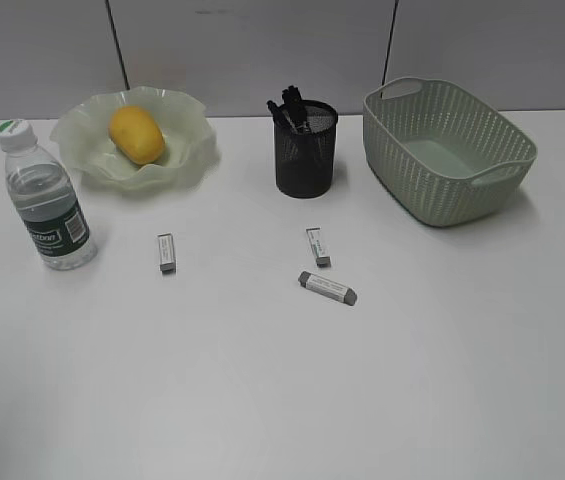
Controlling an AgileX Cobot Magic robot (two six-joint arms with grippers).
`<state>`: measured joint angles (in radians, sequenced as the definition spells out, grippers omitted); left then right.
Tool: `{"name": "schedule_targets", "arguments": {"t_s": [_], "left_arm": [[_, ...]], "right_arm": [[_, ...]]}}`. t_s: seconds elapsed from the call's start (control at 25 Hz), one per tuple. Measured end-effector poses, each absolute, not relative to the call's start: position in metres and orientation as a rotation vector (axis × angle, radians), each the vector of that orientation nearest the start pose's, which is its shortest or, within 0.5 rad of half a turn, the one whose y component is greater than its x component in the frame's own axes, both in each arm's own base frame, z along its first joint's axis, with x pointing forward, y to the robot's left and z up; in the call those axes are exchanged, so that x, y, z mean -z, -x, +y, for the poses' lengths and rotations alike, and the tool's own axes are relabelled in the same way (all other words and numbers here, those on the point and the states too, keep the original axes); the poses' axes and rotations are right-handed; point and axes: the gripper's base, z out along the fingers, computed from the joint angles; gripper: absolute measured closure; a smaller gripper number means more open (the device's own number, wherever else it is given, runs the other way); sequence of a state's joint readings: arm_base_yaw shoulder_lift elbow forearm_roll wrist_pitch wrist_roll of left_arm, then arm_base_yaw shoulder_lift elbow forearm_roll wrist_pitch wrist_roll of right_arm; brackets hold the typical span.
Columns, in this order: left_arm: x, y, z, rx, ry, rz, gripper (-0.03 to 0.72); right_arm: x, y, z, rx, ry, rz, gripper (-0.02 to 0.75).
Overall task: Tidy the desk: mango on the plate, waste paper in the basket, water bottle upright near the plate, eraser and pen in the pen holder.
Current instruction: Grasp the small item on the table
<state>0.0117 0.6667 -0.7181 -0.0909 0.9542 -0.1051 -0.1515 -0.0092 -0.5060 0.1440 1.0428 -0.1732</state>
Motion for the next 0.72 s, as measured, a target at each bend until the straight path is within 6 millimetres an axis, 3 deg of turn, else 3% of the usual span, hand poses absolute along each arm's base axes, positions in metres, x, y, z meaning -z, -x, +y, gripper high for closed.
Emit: {"name": "schedule_targets", "arguments": {"t_s": [0.16,0.44,0.72], "left_arm": [[-0.328,-0.161,-0.019,0.205,0.117,2.498,0.141],[-0.343,-0.225,-0.081,0.249,-0.024,2.561,0.151],[-0.319,-0.276,-0.155,0.294,-0.094,2.668,0.155]], "right_arm": [[-0.281,0.005,0.012,0.037,0.028,2.003,0.254],[-0.281,0.005,0.012,0.037,0.028,2.003,0.254],[-0.281,0.005,0.012,0.037,0.028,2.003,0.254]]}}
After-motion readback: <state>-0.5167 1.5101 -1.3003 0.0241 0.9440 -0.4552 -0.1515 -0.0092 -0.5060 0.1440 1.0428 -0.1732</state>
